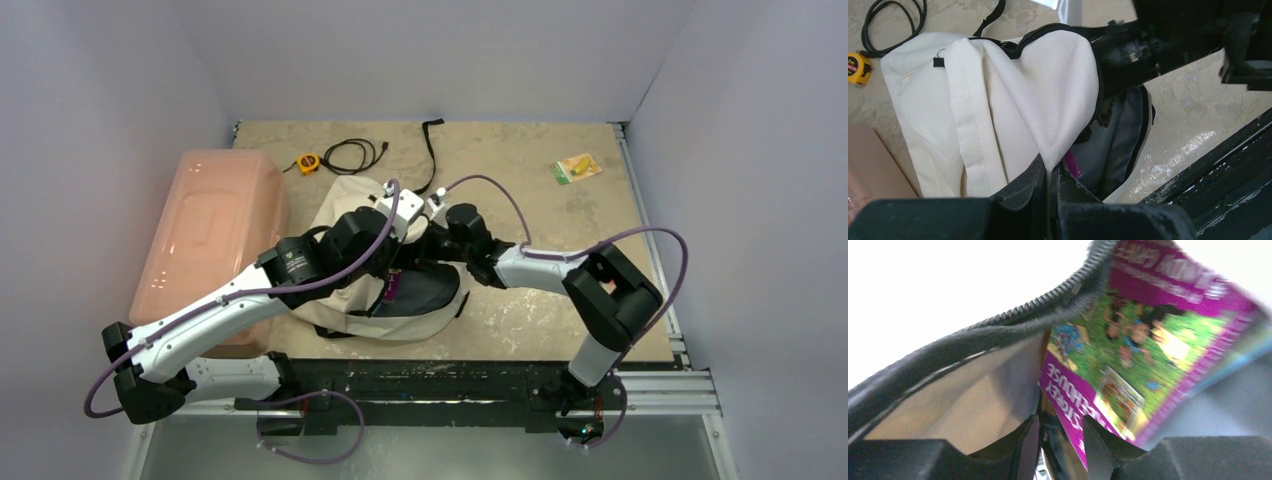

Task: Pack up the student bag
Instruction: Place the book in the student bag.

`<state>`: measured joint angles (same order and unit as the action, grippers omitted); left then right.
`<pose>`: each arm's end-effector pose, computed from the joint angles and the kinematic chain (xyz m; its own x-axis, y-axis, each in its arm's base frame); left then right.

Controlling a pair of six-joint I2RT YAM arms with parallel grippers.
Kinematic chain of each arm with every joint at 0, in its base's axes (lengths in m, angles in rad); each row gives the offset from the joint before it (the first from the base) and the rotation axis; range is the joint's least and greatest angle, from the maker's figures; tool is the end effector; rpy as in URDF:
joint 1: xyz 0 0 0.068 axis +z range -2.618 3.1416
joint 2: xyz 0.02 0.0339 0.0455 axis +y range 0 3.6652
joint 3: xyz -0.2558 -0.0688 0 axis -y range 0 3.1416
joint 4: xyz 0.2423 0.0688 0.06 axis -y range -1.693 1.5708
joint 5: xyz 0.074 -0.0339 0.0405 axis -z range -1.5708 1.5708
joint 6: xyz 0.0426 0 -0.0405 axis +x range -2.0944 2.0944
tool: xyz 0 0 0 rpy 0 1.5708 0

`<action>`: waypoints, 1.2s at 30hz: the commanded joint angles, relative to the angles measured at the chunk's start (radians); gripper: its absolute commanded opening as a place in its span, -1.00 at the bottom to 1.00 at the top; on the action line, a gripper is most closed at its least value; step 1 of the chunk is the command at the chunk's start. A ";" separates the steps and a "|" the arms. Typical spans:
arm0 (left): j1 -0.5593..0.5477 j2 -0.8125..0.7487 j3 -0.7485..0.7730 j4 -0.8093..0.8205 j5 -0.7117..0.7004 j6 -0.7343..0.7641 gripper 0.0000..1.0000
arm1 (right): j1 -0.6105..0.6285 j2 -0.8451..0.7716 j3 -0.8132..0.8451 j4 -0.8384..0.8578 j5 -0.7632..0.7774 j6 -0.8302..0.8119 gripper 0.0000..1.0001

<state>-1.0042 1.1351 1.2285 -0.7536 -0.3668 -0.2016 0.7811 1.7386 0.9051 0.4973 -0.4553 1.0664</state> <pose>0.1404 -0.1922 0.3580 -0.4498 0.3588 -0.8179 0.5568 0.8287 0.0573 0.2538 0.2780 0.1896 -0.9249 0.1902 -0.3292 -0.2430 0.3703 0.8966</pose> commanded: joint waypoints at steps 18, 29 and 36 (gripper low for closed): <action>-0.008 -0.026 -0.044 0.093 0.054 -0.065 -1.00 | 0.011 0.061 0.134 -0.013 0.059 -0.083 -0.49; -0.008 -0.020 -0.112 0.134 0.066 -0.104 -1.00 | -0.130 -0.178 -0.078 -0.216 -0.040 -0.216 0.10; -0.009 0.021 -0.151 0.145 0.131 -0.141 -1.00 | -0.190 -0.432 -0.103 -0.679 0.162 -0.560 0.86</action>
<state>-1.0061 1.1416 1.0958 -0.6353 -0.3019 -0.2966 0.5972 1.3914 0.8024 0.0822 -0.4053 0.7441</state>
